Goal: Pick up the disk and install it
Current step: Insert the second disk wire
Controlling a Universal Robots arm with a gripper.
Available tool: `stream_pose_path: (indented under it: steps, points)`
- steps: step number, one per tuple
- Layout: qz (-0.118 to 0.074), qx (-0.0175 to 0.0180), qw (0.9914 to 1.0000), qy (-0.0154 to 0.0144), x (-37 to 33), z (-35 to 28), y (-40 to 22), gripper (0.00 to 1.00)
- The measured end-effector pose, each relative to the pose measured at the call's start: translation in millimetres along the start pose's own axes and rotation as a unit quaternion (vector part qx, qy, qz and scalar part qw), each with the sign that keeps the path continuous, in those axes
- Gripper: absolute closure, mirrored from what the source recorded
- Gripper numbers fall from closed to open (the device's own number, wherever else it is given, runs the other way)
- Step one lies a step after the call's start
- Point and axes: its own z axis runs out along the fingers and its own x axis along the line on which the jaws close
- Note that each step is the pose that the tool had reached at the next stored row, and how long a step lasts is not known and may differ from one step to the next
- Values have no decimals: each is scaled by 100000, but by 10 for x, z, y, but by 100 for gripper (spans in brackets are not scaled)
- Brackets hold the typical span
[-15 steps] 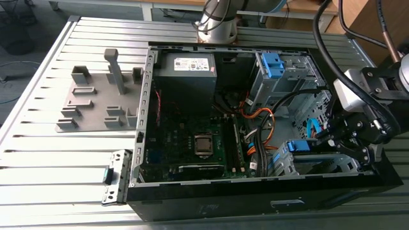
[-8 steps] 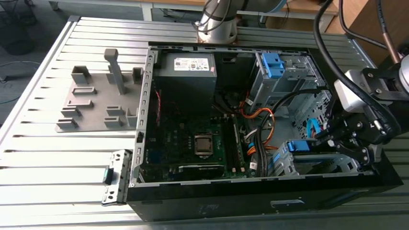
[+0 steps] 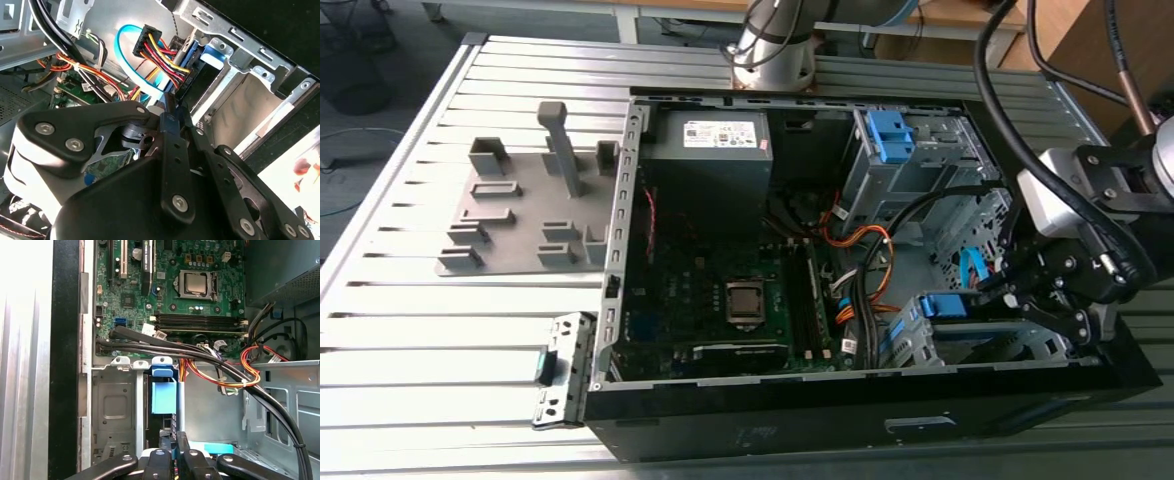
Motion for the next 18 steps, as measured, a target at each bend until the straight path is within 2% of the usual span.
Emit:
stream_pose_path:
  steps: [1,3,5,9,18]
  points:
    - [-8,-3,100000,-199,-1,3,0,84]
    - [-49,5,99997,-789,-7,-14,1,84]
    - [-77,6,99994,-1119,-11,-40,3,84]
    - [-86,2,99992,-1243,-11,-54,4,84]
    - [-88,-81,99987,-1583,16,-35,3,84]
